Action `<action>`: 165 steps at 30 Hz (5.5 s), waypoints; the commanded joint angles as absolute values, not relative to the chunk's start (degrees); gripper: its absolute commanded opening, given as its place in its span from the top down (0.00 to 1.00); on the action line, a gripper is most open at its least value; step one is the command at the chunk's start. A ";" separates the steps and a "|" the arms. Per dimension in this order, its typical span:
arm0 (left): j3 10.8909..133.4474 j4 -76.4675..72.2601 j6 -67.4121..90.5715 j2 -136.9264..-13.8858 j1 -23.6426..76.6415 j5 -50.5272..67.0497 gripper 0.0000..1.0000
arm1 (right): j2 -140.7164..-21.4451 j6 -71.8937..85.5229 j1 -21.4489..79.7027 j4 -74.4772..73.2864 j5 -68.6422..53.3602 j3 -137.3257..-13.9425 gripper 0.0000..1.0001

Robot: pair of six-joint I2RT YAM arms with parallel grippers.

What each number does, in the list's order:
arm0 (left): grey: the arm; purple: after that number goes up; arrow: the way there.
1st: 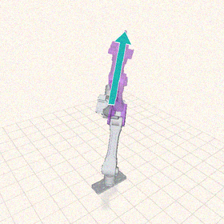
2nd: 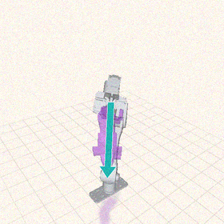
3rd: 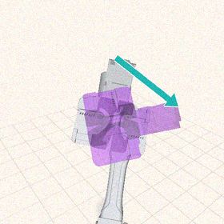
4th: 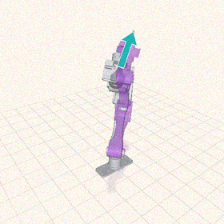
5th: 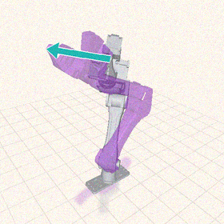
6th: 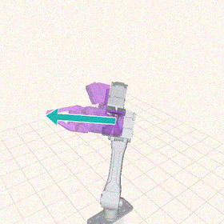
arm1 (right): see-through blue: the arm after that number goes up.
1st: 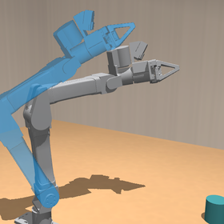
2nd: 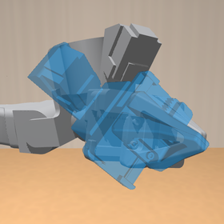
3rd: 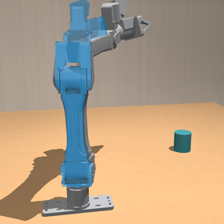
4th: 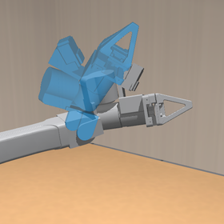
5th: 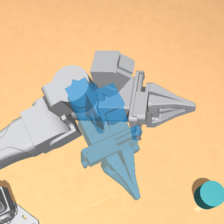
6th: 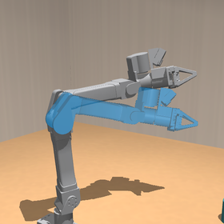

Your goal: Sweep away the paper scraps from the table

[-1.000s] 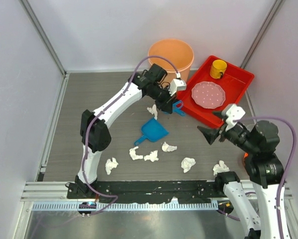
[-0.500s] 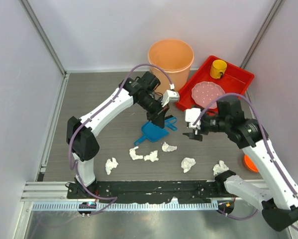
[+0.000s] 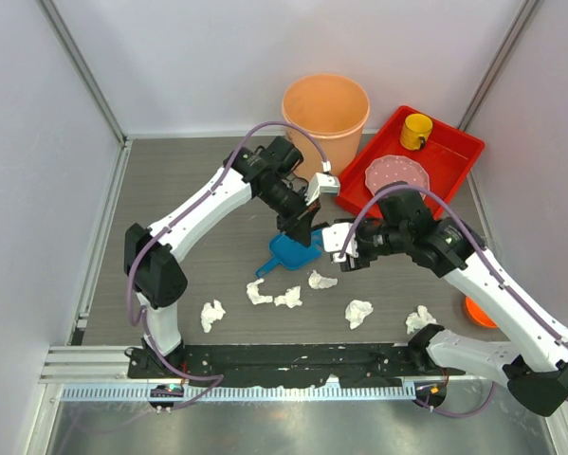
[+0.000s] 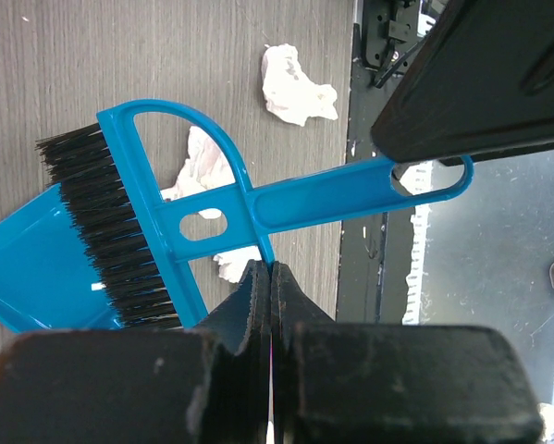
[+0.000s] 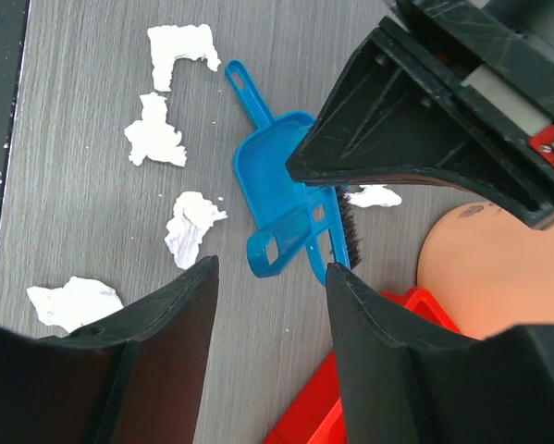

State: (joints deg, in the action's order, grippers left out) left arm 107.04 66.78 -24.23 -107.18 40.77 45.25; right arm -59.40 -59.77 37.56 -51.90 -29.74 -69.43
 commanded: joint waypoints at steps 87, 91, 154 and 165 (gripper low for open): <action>74.97 49.13 -23.47 -90.97 34.98 13.97 0.30 | -90.71 17.40 -16.61 -30.32 23.48 -74.54 0.99; 75.58 49.57 -23.82 -91.06 34.98 13.54 0.30 | -87.02 19.16 -16.52 -32.78 18.64 -71.55 0.99; 74.36 49.75 -26.02 -83.76 34.72 15.29 0.32 | -61.54 -36.88 26.98 -86.48 -1.12 -78.41 0.99; 73.92 49.57 -26.10 -84.11 34.72 15.12 0.32 | -53.52 -45.80 27.42 -86.31 -3.00 -61.46 0.99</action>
